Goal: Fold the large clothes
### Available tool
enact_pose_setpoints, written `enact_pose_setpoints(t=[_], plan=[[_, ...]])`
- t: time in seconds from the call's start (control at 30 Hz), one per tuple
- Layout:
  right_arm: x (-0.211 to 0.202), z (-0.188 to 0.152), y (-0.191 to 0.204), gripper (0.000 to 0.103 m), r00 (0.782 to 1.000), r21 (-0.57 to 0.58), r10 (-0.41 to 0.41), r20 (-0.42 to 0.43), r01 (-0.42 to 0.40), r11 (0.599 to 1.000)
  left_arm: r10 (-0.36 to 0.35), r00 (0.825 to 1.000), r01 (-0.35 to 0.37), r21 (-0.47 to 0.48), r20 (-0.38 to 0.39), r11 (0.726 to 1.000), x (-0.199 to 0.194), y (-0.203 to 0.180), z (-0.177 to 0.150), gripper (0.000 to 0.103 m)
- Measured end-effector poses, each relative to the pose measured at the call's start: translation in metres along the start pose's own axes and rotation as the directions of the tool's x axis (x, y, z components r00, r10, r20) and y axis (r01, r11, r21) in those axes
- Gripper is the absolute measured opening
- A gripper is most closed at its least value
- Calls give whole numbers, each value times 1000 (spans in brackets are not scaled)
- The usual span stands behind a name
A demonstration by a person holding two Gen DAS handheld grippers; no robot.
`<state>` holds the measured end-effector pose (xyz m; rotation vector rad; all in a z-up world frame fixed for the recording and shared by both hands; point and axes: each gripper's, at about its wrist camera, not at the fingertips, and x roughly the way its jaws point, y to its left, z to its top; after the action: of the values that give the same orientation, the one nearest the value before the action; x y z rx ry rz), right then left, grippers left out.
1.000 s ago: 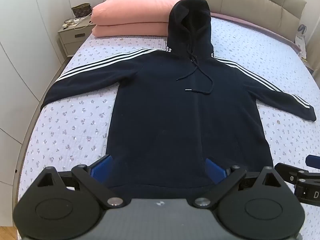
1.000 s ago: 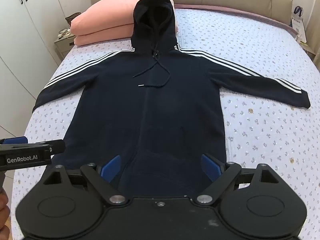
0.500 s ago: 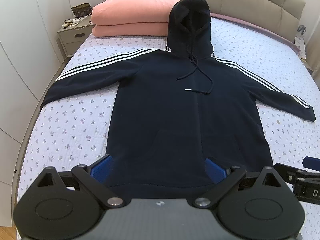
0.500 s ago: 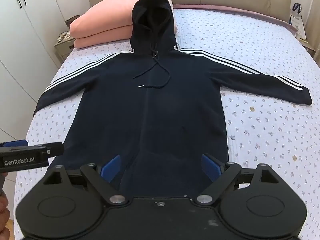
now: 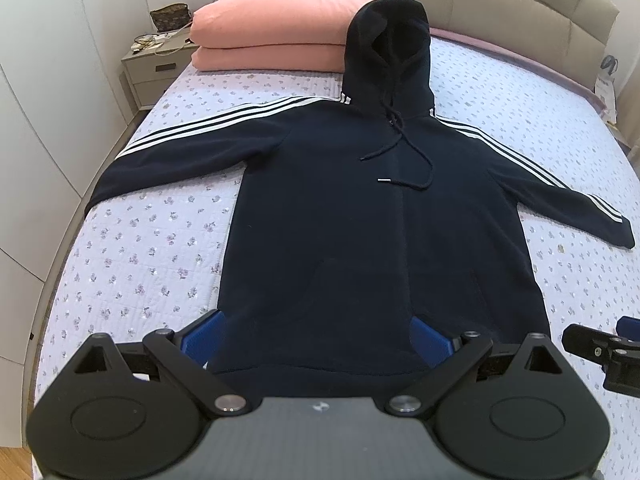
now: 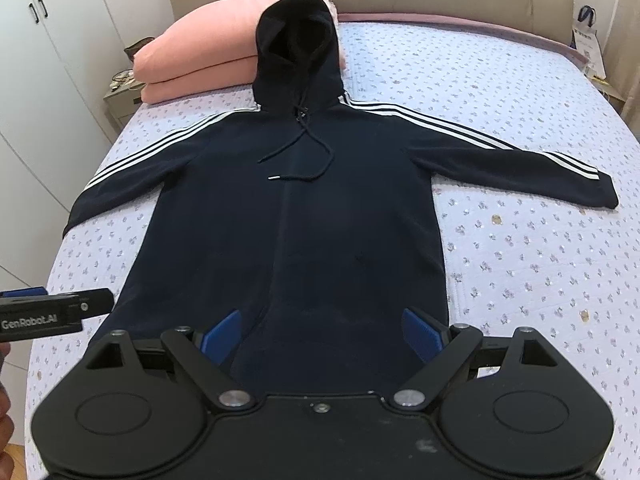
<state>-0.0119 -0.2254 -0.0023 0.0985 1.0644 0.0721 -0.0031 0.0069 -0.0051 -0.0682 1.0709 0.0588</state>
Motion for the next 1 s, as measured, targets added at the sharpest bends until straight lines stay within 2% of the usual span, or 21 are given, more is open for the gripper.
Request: enact_pose_setpoints(t=[0.37,1.0], plan=[[-9,2,-3,103,999,13,28,31,-28,1000,6,1000,-6,-13,-5,1000,2,4,0,100],[-3,3,-1,103,999,2,40,3,-40,999,5,1000,-5,-32,-17,999,4,8,0,100]])
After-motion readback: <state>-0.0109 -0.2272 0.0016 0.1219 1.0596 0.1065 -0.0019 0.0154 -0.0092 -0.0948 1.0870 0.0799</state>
